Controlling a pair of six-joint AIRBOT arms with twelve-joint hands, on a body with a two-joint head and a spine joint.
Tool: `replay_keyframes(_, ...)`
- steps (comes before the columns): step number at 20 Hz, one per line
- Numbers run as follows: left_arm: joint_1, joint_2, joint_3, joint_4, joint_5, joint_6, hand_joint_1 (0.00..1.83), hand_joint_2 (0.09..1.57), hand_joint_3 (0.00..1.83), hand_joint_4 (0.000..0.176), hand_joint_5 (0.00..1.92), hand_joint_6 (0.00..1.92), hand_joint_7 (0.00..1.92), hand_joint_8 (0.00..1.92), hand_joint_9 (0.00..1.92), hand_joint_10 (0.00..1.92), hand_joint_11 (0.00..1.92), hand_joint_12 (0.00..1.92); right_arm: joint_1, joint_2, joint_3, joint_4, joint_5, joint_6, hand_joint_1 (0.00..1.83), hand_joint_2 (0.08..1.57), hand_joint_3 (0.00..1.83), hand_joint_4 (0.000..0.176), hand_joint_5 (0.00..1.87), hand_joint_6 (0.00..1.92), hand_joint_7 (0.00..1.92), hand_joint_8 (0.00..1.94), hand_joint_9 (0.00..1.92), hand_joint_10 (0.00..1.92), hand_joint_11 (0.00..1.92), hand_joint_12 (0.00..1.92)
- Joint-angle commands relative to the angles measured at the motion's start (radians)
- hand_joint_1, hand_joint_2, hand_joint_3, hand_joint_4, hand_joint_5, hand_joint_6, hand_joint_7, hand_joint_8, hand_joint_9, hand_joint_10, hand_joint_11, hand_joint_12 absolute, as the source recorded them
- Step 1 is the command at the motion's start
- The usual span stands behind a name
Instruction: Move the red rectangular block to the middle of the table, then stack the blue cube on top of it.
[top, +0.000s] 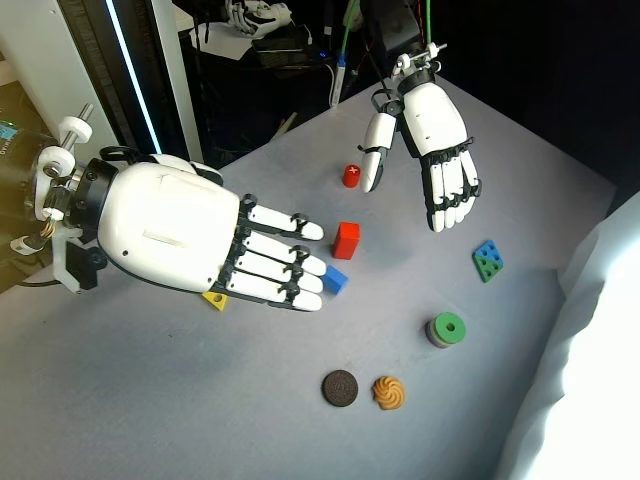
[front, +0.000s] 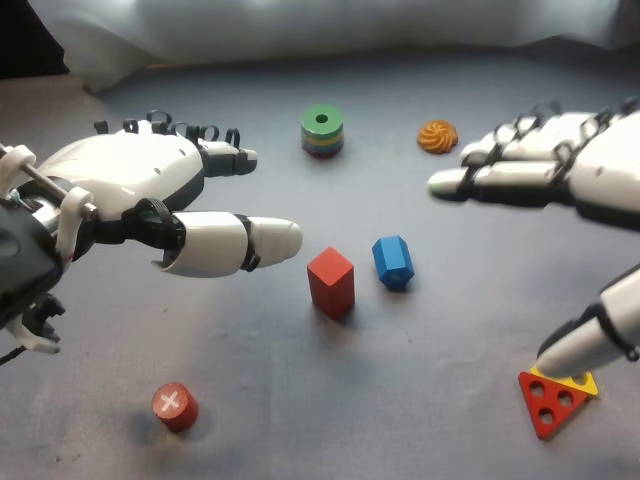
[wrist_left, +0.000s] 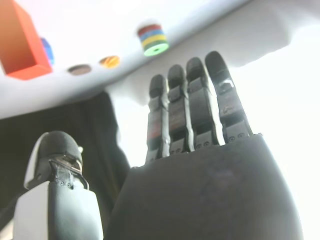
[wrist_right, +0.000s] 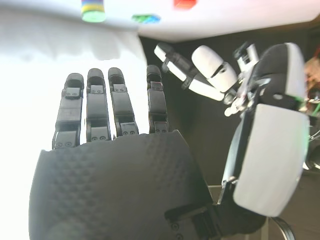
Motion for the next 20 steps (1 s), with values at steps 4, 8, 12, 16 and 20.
replay_keyframes(4, 0.005, 0.05, -0.02, 0.043, -0.062, -0.005, 0.09, 1.11, 0.0, 0.0, 0.34, 0.0, 0.32, 0.0, 0.27, 0.0, 0.0, 0.62, 0.005, -0.063, 0.054, 0.348, 0.105, -0.297, 0.89, 0.7, 0.0, 0.111, 0.31, 0.03, 0.0, 0.0, 0.0, 0.0, 0.0, 0.0)
replay_keyframes(8, -0.005, 0.087, -0.057, -0.128, -0.105, 0.148, 0.05, 1.12, 0.0, 0.0, 0.36, 0.01, 0.33, 0.0, 0.28, 0.0, 0.0, 0.63, 0.021, -0.139, 0.113, 0.447, 0.084, -0.311, 0.88, 0.72, 0.0, 0.132, 0.39, 0.02, 0.0, 0.0, 0.0, 0.0, 0.0, 0.0)
replay_keyframes(12, -0.019, 0.094, -0.094, -0.294, -0.189, 0.284, 0.04, 1.12, 0.0, 0.0, 0.37, 0.0, 0.34, 0.0, 0.29, 0.0, 0.0, 0.66, 0.034, -0.237, 0.198, 0.571, 0.037, -0.345, 0.91, 0.74, 0.01, 0.15, 0.49, 0.05, 0.0, 0.0, 0.0, 0.0, 0.0, 0.0)
replay_keyframes(16, -0.034, 0.093, -0.125, -0.365, -0.27, 0.345, 0.05, 1.12, 0.0, 0.0, 0.38, 0.0, 0.35, 0.0, 0.3, 0.0, 0.0, 0.68, 0.038, -0.343, 0.298, 0.605, 0.038, -0.355, 0.91, 0.76, 0.02, 0.129, 0.49, 0.04, 0.0, 0.0, 0.0, 0.0, 0.0, 0.0)
replay_keyframes(20, -0.043, 0.094, -0.146, -0.383, -0.324, 0.36, 0.03, 1.13, 0.0, 0.0, 0.37, 0.0, 0.34, 0.0, 0.29, 0.0, 0.0, 0.67, 0.04, -0.414, 0.362, 0.606, 0.067, -0.356, 0.91, 0.76, 0.01, 0.12, 0.47, 0.03, 0.0, 0.0, 0.0, 0.0, 0.0, 0.0)
